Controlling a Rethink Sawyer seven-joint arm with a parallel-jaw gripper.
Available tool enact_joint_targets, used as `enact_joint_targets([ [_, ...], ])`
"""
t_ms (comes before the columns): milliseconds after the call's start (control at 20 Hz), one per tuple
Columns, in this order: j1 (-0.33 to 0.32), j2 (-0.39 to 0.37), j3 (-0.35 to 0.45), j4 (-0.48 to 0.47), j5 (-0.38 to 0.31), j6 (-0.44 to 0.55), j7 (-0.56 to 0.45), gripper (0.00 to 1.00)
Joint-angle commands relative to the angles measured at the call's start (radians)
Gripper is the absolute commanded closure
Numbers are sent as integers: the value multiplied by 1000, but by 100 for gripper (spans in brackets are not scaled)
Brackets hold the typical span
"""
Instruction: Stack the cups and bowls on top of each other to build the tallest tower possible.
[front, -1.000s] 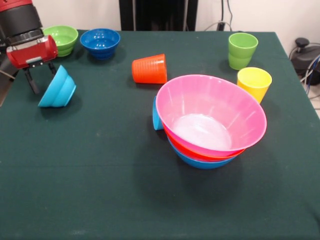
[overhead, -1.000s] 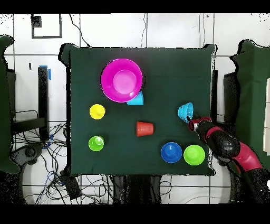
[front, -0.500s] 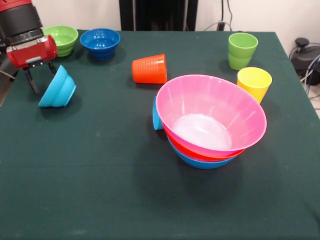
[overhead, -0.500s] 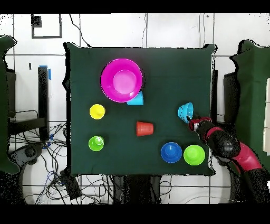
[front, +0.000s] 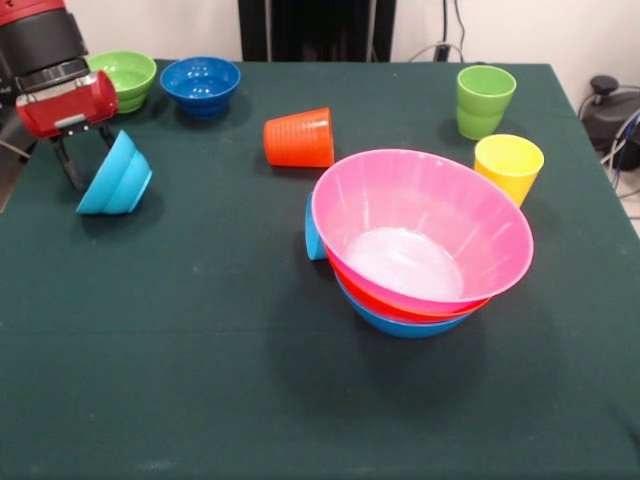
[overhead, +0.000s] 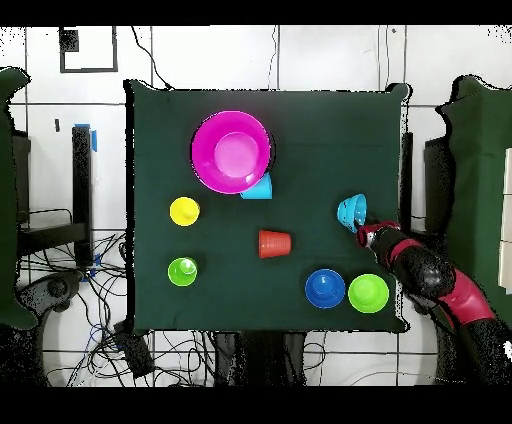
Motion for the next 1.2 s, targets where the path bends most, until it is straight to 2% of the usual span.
enact_joint_targets([
  [50, 90, 3, -72, 42, -23, -67, 120, 0],
  [300, 88, 16, -92, 71, -45, -134, 142, 0],
  [1200, 96, 12, -107, 74, -12, -133, 111, 0],
])
